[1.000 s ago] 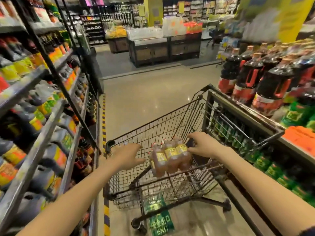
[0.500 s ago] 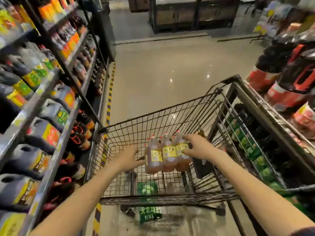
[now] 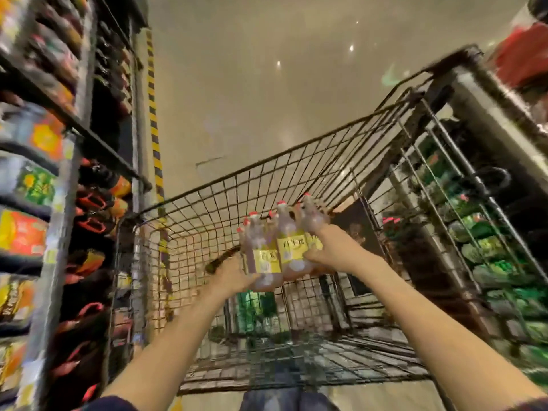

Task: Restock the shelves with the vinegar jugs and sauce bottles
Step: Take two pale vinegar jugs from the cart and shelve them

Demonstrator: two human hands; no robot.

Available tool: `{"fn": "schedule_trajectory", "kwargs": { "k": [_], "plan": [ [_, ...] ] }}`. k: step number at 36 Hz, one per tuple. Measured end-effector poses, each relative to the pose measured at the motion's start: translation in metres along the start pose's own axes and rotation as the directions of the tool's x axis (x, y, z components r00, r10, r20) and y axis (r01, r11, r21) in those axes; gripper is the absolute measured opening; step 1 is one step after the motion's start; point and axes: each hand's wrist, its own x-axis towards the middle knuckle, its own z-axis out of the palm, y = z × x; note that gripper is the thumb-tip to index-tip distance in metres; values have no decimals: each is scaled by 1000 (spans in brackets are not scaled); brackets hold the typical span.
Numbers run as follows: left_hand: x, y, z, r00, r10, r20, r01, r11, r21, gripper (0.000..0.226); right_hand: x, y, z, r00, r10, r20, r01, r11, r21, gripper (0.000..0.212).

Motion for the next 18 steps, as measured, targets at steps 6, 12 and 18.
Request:
{"fn": "schedule_trajectory", "kwargs": {
  "k": [6, 12, 18],
  "plan": [
    [36, 2, 20, 994, -18, 104, 42, 973, -226, 53, 29, 12, 20, 999, 44, 8, -45, 997, 59, 54],
    [63, 4, 42, 989, -115, 90, 141, 910, -389, 53, 46, 22, 34, 997, 82, 12, -83, 992, 97, 48],
    [88, 1, 74, 953, -301, 36, 272, 797, -539, 77, 57, 33, 50, 990, 129, 56, -132, 989, 67, 58]
  ]
}}
